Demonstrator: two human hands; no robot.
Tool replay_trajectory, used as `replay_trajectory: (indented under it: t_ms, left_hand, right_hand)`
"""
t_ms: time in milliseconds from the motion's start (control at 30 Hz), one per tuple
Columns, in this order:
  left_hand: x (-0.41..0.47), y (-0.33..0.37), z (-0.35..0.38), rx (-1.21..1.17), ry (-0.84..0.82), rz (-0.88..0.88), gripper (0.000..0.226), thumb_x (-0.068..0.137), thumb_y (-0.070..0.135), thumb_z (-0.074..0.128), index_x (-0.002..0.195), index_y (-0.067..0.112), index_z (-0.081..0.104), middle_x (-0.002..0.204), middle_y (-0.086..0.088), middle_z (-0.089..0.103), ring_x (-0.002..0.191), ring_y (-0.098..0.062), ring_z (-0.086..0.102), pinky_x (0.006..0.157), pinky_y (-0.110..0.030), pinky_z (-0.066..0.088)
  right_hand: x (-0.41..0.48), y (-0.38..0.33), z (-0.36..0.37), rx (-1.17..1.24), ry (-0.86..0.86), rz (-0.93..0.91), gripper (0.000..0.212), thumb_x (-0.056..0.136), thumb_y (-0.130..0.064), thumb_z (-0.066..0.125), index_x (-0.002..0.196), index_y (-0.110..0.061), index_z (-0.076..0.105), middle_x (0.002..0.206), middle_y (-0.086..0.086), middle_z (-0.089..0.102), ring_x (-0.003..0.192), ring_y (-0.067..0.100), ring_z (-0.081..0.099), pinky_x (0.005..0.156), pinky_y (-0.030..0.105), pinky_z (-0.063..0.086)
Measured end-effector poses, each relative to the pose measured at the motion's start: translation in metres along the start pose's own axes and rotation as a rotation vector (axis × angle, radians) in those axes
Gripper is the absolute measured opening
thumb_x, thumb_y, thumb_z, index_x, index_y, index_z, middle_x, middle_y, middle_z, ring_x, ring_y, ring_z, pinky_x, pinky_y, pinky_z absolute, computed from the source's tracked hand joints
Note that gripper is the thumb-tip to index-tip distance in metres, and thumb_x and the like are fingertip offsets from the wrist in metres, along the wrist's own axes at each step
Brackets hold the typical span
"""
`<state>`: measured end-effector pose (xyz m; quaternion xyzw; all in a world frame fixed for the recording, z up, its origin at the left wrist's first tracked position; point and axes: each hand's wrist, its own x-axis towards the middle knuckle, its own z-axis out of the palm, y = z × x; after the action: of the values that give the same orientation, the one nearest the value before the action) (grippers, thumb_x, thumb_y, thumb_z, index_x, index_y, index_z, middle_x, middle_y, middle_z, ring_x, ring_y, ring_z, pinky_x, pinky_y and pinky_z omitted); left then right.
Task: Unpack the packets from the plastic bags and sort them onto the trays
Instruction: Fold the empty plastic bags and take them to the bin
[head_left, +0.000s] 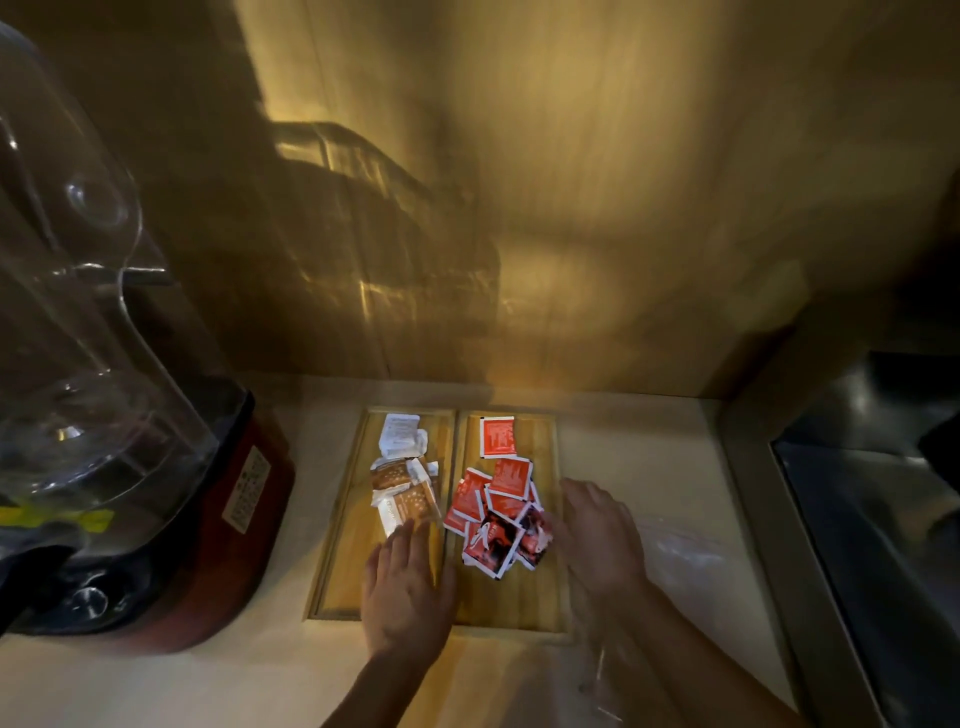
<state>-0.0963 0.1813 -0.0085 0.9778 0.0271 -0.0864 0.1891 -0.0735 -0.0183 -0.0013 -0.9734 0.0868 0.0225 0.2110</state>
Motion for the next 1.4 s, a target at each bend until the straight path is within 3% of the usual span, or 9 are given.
replay_trajectory:
  t_ms: [133,300,500,633,833,933,1000,1100,1400]
  left_hand:
    - [0.003,0.034,0.011,-0.056,0.055,0.206,0.046,0.081,0.047,0.04,0.106,0.018,0.064,0.109,-0.006,0.07,0.1,-0.026,0.065,0.09,-0.041,0.05]
    - [-0.004,0.081,0.028,-0.043,0.017,0.368,0.04,0.077,0.043,0.042,0.098,0.019,0.066,0.094,-0.003,0.071,0.086,-0.025,0.066,0.078,-0.036,0.053]
    - [-0.026,0.114,0.057,0.055,-0.153,0.462,0.053,0.075,0.048,0.034,0.107,0.013,0.059,0.106,-0.01,0.065,0.098,-0.03,0.062,0.083,-0.039,0.051]
    - [-0.031,0.115,0.076,0.226,-0.194,0.473,0.06,0.075,0.049,0.054,0.123,0.012,0.05,0.132,-0.013,0.054,0.124,-0.031,0.05,0.099,-0.043,0.044]
    - [-0.046,0.116,0.085,0.276,-0.231,0.517,0.059,0.041,0.05,0.071,0.09,0.018,0.065,0.08,-0.003,0.069,0.07,-0.02,0.067,0.071,-0.041,0.038]
    - [-0.048,0.118,0.085,0.081,-0.234,0.413,0.065,0.07,0.04,0.065,0.125,0.013,0.044,0.114,-0.005,0.06,0.103,-0.023,0.061,0.087,-0.039,0.046]
    - [-0.046,0.122,0.085,-0.134,-0.32,0.222,0.072,0.079,0.036,0.065,0.136,0.011,0.029,0.132,-0.006,0.052,0.12,-0.025,0.053,0.101,-0.036,0.04]
    - [-0.04,0.125,0.079,-0.39,-0.389,0.009,0.066,0.076,0.034,0.072,0.123,0.011,0.033,0.115,-0.01,0.063,0.105,-0.032,0.063,0.088,-0.038,0.052]
    - [-0.025,0.126,0.043,-1.161,-0.716,-0.194,0.007,0.074,-0.004,0.068,0.074,-0.011,0.065,0.067,-0.019,0.068,0.056,-0.023,0.065,0.05,-0.023,0.052]
  right_hand:
    - [-0.02,0.024,-0.019,0.018,0.016,0.083,0.048,0.088,-0.037,0.044,0.132,-0.018,0.045,0.133,0.004,0.053,0.124,0.023,0.047,0.102,0.035,0.032]
    - [-0.048,0.063,-0.031,0.042,0.039,0.234,0.057,0.082,-0.045,0.033,0.132,-0.019,0.043,0.134,0.002,0.05,0.124,0.022,0.045,0.106,0.036,0.029]
    - [-0.081,0.098,-0.02,0.033,0.095,0.396,0.043,0.074,-0.037,0.04,0.104,-0.013,0.059,0.107,0.011,0.064,0.099,0.03,0.061,0.086,0.041,0.049]
    - [-0.091,0.1,-0.019,0.153,0.033,0.528,0.045,0.079,-0.038,0.043,0.115,-0.012,0.052,0.122,0.01,0.053,0.113,0.029,0.053,0.096,0.039,0.043]
    - [-0.094,0.095,-0.011,0.423,0.06,0.751,0.039,0.07,-0.025,0.062,0.104,-0.012,0.048,0.1,0.008,0.061,0.088,0.028,0.06,0.078,0.036,0.051]
    - [-0.093,0.095,-0.01,0.636,-0.009,0.861,0.029,0.084,-0.013,0.053,0.112,-0.007,0.051,0.102,0.012,0.059,0.082,0.023,0.057,0.074,0.031,0.048]
    - [-0.093,0.098,-0.009,0.726,-0.005,0.85,0.013,0.081,-0.005,0.052,0.09,-0.007,0.062,0.09,0.013,0.064,0.076,0.023,0.059,0.066,0.033,0.048]
    - [-0.097,0.104,-0.012,0.923,0.053,0.792,0.014,0.079,-0.004,0.061,0.066,-0.009,0.06,0.065,0.013,0.058,0.058,0.021,0.054,0.054,0.028,0.044]
    - [-0.095,0.103,-0.058,1.333,0.041,0.622,0.003,0.08,0.001,0.063,0.081,0.002,0.066,0.066,0.015,0.068,0.05,0.025,0.064,0.044,0.029,0.054]
